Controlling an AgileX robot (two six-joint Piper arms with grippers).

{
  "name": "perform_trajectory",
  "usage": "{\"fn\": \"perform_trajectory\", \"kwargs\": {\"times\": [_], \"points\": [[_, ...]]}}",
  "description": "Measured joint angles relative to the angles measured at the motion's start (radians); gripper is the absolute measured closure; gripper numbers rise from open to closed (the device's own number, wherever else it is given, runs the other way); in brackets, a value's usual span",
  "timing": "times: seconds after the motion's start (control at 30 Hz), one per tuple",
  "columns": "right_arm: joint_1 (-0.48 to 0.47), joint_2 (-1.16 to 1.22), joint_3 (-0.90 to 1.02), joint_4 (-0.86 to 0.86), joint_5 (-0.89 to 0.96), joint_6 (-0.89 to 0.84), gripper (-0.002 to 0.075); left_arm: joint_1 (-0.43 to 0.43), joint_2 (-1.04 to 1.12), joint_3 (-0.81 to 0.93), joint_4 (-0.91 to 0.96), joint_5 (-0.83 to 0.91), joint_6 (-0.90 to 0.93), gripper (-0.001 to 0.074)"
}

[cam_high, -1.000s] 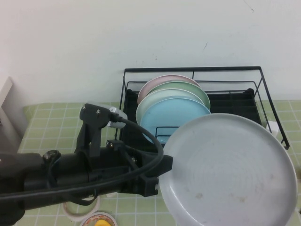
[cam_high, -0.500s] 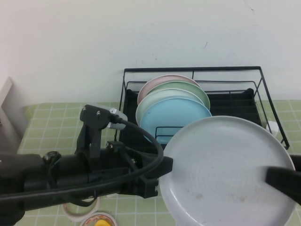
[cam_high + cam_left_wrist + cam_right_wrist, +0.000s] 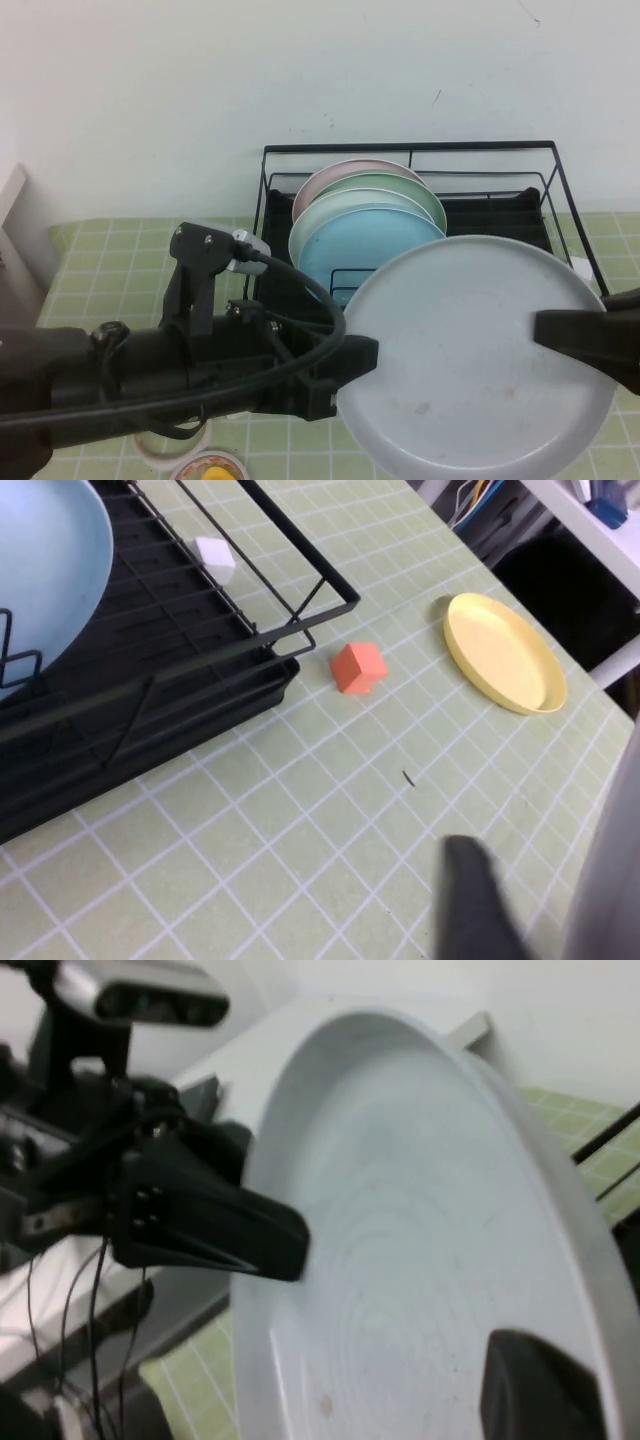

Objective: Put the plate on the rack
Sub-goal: Hand over the plate, then place the plate on the rack

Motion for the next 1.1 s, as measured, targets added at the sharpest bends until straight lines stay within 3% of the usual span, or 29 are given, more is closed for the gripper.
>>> {"fn": "perform_trajectory", "kwargs": {"times": [0.13, 0.3, 0.5, 0.77, 0.93, 1.1], "points": [[0.000, 0.050, -0.041, -0.021, -0.004, -0.056, 0.0606, 0.000, 0.000, 0.000, 0.000, -0.043, -0.008, 0.0311], [0.000, 0.093, -0.118, -0.021, -0.125, -0.180, 0.0606, 0.000, -0.042, 0.000, -0.002, -0.178, -0.029, 0.0274], [0.000, 0.165, -0.258, -0.021, -0.169, -0.304, 0.0606, 0.000, -0.188, 0.000, 0.006, -0.413, -0.030, 0.0379], [0.000, 0.334, -0.526, -0.021, -0.070, -0.324, 0.0606, 0.000, -0.433, 0.025, 0.040, -0.554, -0.030, 0.0679], [0.025, 0.427, -0.662, -0.023, -0.046, -0.358, 0.0606, 0.000, -0.582, 0.130, -0.028, -0.751, -0.036, 0.0727], [0.141, 0.503, -0.776, -0.093, -0.153, -0.437, 0.0606, 0.000, -0.700, 0.292, -0.053, -0.827, -0.134, 0.0734]]}}
